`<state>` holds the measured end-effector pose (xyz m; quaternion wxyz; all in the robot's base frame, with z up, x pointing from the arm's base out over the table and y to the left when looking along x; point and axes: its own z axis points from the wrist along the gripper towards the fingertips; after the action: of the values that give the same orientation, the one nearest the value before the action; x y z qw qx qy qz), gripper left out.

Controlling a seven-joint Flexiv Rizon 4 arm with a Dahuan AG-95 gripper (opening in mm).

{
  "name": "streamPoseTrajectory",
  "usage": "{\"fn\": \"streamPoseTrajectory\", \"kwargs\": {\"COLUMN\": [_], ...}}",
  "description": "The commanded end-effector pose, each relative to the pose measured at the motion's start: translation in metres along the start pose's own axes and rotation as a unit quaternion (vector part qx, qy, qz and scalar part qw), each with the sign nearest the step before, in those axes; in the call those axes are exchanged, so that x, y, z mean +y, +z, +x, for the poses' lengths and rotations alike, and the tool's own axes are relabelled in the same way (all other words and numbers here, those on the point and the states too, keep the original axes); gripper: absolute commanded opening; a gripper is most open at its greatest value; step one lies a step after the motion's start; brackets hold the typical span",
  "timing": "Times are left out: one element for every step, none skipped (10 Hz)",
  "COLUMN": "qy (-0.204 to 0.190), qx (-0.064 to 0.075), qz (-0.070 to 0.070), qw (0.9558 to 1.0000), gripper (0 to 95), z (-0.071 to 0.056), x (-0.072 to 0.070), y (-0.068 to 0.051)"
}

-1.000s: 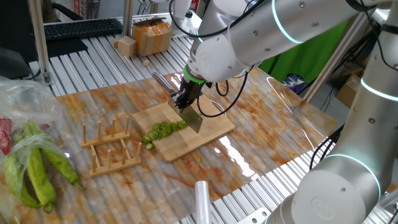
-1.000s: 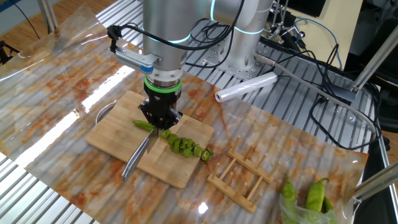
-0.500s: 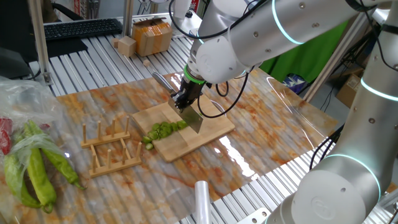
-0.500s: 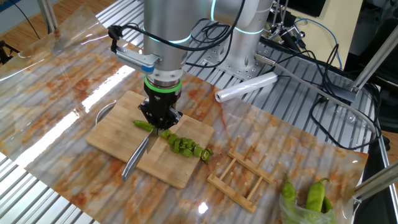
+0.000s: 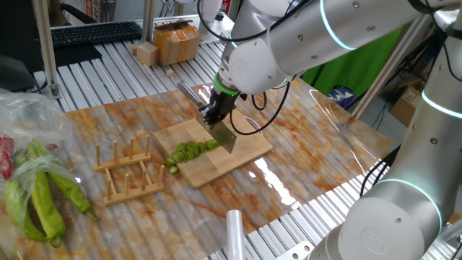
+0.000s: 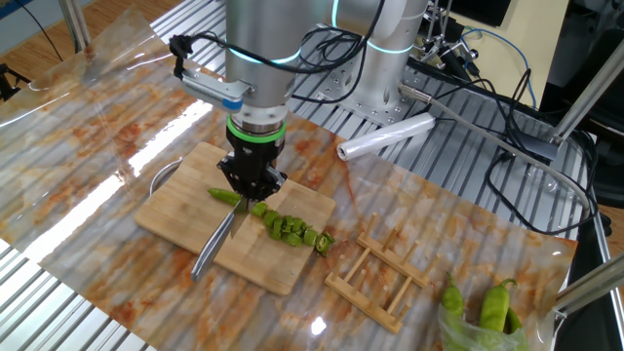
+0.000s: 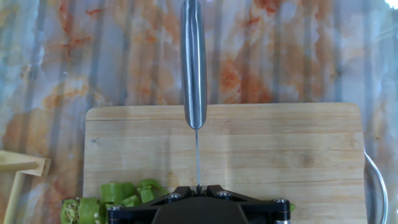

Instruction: Chop the chili peppers

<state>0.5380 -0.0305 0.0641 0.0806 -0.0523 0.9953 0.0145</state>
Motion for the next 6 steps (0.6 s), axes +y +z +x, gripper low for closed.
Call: {"fn": "streamPoseTrajectory", "kwargs": {"qy": [0.0, 0.002, 0.006, 0.007, 0.008, 0.007], "qx": [-0.006, -0.01, -0.015, -0.015, -0.014, -0.018], "qz": [0.001, -0.002, -0.004, -0.005, -0.003, 0.001], "qw": [1.0, 0.9999, 0.9999, 0.9998, 0.9999, 0.9998], "gripper": [0.0, 0.0, 0.0, 0.0, 0.0, 0.0], "z": [0.001, 0.003, 0.003, 0.003, 0.003, 0.001], "x": [-0.001, -0.001, 0.001, 0.001, 0.002, 0.002], "y": [0.016, 0.026, 0.031, 0.031, 0.03, 0.029]}}
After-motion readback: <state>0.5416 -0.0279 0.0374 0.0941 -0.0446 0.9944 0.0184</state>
